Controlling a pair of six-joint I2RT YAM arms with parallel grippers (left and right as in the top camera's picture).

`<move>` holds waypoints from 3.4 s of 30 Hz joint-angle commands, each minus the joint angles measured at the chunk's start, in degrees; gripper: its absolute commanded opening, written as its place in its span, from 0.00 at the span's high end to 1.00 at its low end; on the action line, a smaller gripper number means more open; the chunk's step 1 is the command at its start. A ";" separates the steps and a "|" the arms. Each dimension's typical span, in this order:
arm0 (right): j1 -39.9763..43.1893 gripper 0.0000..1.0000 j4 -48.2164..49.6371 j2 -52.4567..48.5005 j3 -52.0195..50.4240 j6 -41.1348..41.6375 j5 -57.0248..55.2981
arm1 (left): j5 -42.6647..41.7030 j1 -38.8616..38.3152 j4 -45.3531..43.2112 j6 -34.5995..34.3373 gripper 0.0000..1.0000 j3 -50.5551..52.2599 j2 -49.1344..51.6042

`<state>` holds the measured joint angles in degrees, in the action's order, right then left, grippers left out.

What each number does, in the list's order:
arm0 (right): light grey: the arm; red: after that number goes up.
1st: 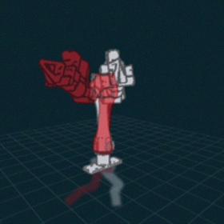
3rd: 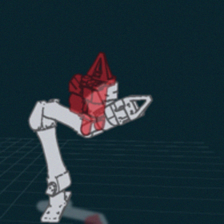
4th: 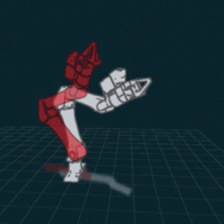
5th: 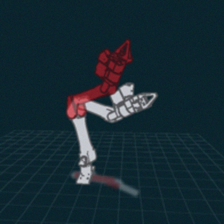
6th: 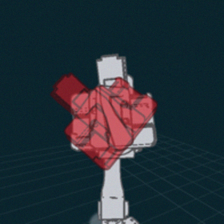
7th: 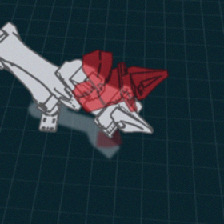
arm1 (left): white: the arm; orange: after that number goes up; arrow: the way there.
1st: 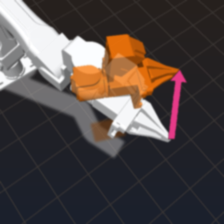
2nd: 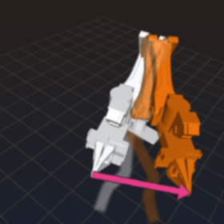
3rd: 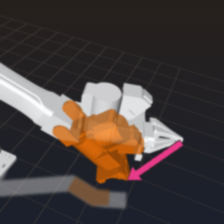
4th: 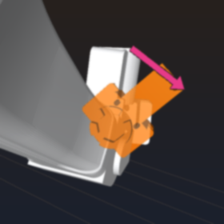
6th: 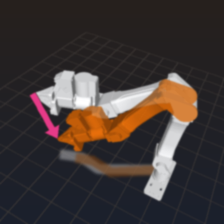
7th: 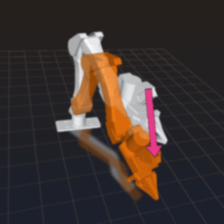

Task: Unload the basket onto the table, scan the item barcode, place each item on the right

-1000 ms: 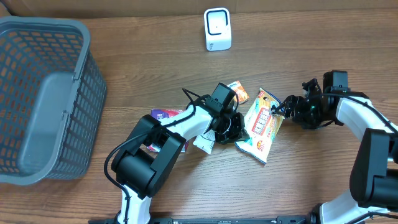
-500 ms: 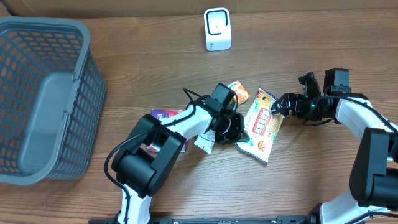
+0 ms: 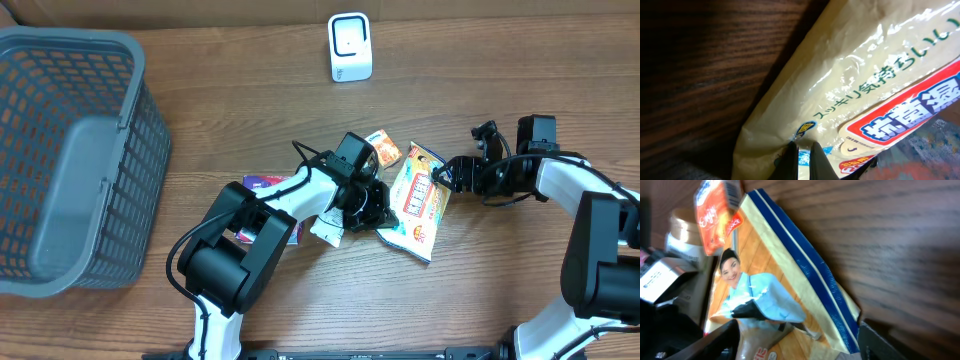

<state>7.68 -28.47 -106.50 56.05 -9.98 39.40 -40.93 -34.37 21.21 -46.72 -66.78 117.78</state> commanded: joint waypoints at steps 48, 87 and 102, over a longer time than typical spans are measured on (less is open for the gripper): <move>-1.90 0.96 -0.46 -8.39 -1.31 -0.37 1.90 | 1.46 4.46 7.52 3.02 0.96 2.67 5.09; -1.44 0.96 -8.17 -8.37 16.72 8.55 -29.66 | 3.23 4.39 17.97 6.93 0.96 2.67 5.09; -1.64 0.96 -38.88 -0.44 31.12 26.77 -45.31 | 3.52 4.35 17.33 7.85 0.96 2.67 5.09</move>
<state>6.22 -64.05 -113.06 83.77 11.66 -3.60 -40.45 -30.98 35.99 -33.89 -68.36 117.75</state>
